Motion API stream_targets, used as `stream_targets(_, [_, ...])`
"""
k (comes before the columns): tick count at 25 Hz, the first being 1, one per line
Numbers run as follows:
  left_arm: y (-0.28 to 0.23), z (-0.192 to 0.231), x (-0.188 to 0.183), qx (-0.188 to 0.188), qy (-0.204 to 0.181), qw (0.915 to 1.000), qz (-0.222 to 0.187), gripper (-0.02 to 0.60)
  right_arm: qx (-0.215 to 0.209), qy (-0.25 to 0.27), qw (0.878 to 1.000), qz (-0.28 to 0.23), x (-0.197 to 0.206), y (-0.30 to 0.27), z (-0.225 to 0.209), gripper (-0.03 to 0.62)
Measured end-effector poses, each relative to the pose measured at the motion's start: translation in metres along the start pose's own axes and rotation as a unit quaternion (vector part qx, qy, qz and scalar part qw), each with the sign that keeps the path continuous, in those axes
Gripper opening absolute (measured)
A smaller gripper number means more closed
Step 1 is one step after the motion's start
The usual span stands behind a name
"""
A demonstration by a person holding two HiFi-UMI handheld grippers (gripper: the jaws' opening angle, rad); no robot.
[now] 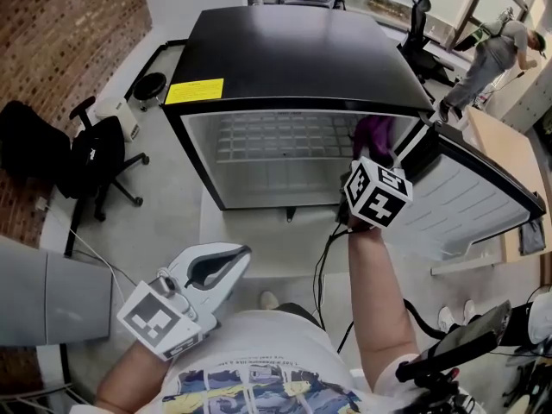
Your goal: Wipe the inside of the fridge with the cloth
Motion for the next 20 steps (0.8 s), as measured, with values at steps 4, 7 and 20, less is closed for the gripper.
stream_targets(4, [0.003, 0.0, 0.0, -0.006, 0.003, 1.0, 0.001, 0.006, -0.003, 0.004, 1.0, 0.002, -0.002, -0.012, 0.004, 0.054])
stream_targets(7, [0.003, 0.002, -0.001, -0.01, 0.004, 0.9999, 0.0, 0.006, -0.004, 0.008, 1.0, 0.001, -0.004, -0.023, 0.007, 0.054])
stream_targets(20, [-0.003, 0.002, -0.003, -0.015, 0.002, 0.9999, -0.001, 0.006, -0.015, 0.005, 1.0, -0.005, -0.008, -0.058, 0.017, 0.054])
Point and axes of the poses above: the fingertips, and each gripper's own axes: y backward along the fingers, z to its left, x out of its underside, the point moved 10 cm from there along y, backward along the fingers, and after that the axes turned 6 degrees about -z, right-handed, at the moved point
